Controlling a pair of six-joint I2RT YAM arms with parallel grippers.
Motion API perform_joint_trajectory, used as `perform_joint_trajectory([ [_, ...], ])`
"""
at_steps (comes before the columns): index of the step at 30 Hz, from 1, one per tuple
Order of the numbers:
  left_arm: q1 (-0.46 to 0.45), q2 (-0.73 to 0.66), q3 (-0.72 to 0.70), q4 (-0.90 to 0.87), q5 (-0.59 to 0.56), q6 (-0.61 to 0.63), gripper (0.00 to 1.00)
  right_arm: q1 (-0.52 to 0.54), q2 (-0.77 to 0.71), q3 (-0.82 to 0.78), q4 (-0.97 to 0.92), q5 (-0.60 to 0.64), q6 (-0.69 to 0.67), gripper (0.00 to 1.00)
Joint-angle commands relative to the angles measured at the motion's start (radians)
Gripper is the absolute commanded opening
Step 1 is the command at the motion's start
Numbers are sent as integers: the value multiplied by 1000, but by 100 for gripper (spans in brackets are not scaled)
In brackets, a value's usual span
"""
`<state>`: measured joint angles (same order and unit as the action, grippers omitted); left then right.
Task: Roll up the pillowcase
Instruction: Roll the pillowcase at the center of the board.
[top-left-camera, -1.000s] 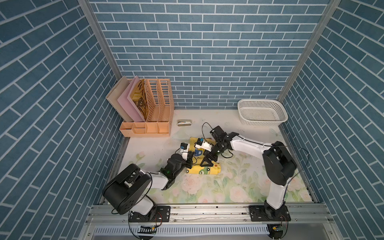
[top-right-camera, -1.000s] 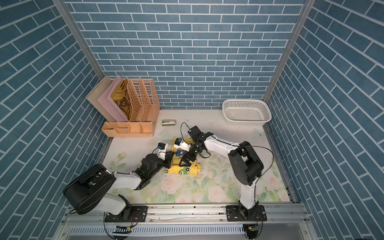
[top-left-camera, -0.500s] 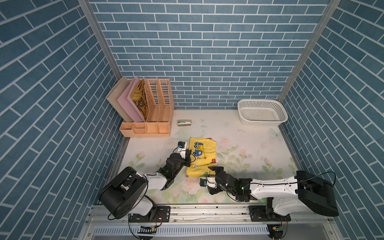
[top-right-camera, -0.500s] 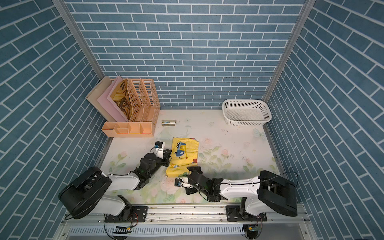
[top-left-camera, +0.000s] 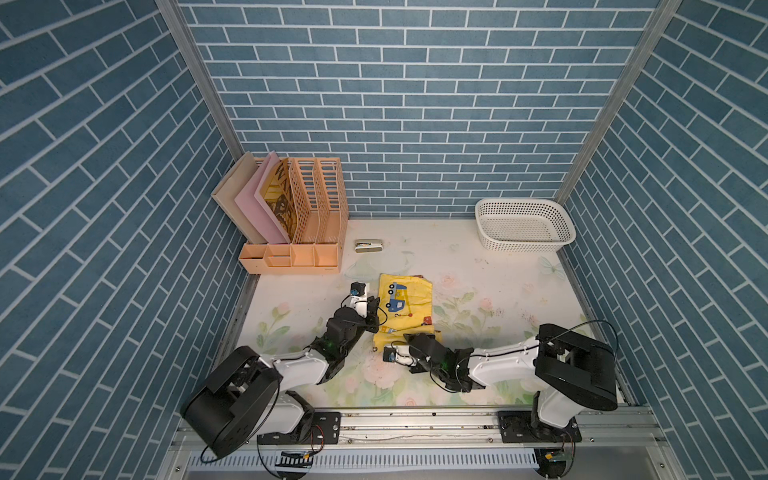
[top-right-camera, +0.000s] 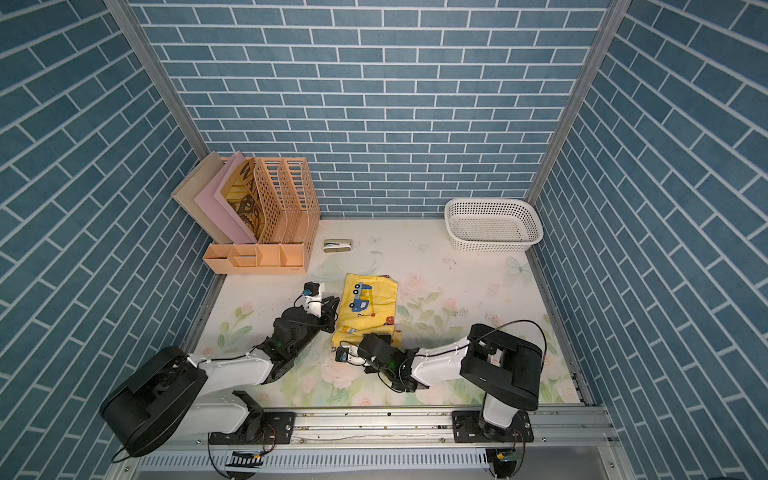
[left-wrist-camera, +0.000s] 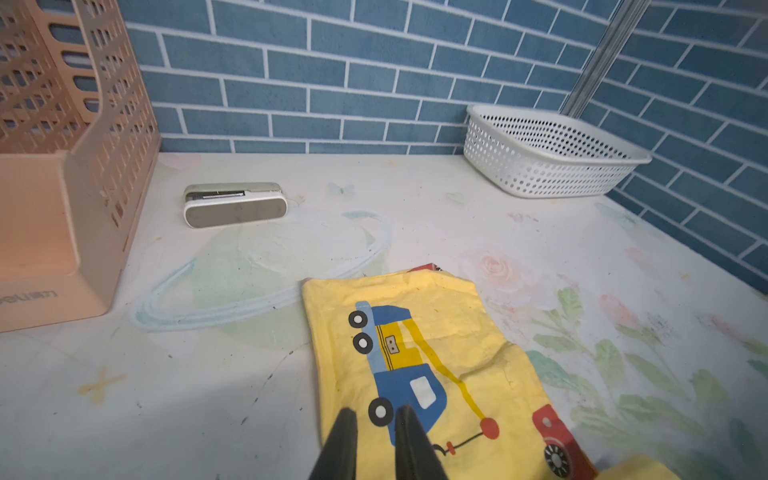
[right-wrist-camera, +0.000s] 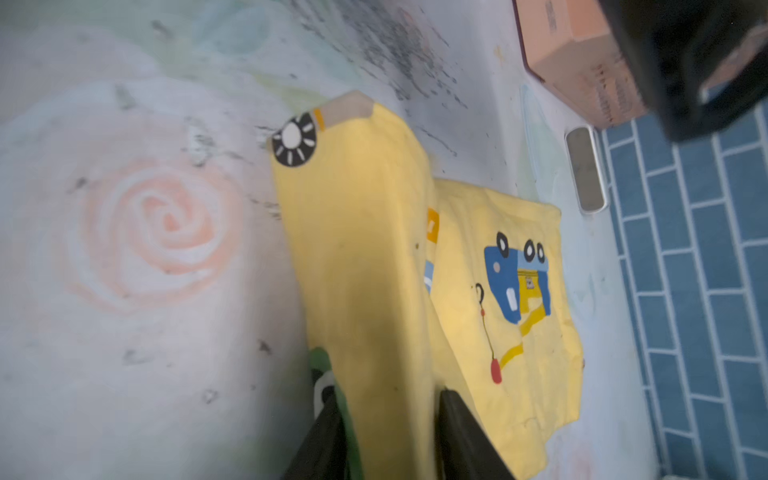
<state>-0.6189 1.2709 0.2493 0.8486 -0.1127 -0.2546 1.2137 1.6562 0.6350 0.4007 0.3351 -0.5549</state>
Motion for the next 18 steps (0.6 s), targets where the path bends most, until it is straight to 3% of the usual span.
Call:
perform_joint_trajectory([
  [1,11,-72,-22,-55,-28,-2,22,-57,-21,36,-118,-152,49,0],
  [5,22,-105,-23,-92,-21,-3,22,-139,-25,134,-308,-379,82,0],
  [10,25,-136,-34,-98,9,-9,22,-280,58,415,-739,-931,150,0],
  [15,25,-191,-35,-143,37,4,22,-362,178,648,-1064,-1282,176,0],
  [16,25,-205,-40,-147,38,8,22,-372,212,694,-1151,-1345,128,0],
  [18,25,-231,-49,-159,27,11,22,-384,254,728,-1183,-1339,124,0],
])
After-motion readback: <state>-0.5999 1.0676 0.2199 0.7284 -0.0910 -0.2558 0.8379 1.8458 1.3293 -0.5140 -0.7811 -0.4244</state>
